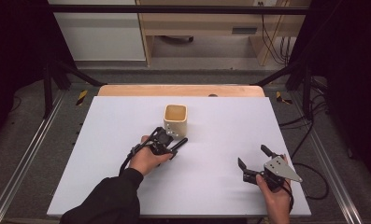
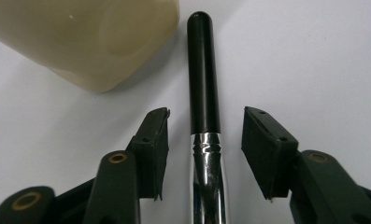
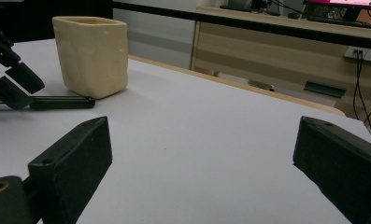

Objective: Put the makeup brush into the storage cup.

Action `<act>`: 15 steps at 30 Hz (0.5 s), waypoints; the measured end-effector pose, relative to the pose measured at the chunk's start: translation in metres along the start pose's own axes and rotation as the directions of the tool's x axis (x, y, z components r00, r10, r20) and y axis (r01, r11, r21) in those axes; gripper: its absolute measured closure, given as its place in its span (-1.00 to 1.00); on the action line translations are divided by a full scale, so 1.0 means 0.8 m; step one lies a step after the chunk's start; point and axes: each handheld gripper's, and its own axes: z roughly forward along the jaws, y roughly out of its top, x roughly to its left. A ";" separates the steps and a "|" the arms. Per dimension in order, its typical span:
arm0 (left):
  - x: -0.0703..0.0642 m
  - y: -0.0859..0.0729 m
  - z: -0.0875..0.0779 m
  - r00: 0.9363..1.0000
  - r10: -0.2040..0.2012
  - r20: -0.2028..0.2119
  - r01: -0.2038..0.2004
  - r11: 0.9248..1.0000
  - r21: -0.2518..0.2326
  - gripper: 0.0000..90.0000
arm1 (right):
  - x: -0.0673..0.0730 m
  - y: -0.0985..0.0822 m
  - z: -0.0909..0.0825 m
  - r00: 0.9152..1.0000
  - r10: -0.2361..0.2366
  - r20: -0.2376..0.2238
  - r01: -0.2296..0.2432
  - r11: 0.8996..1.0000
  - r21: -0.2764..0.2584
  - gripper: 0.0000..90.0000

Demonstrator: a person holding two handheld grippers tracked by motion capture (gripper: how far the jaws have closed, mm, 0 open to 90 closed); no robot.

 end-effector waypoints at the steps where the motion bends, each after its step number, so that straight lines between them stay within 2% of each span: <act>1: -0.001 0.001 0.001 1.000 -0.006 0.001 0.006 1.000 -0.002 0.18 | 0.000 0.000 0.000 1.000 -0.001 0.000 0.001 1.000 0.001 -0.89; 15: 0.001 0.001 0.005 0.999 -0.042 -0.004 0.042 0.999 0.002 0.34 | 0.001 0.000 0.000 1.000 -0.004 0.000 0.004 1.000 0.007 -0.89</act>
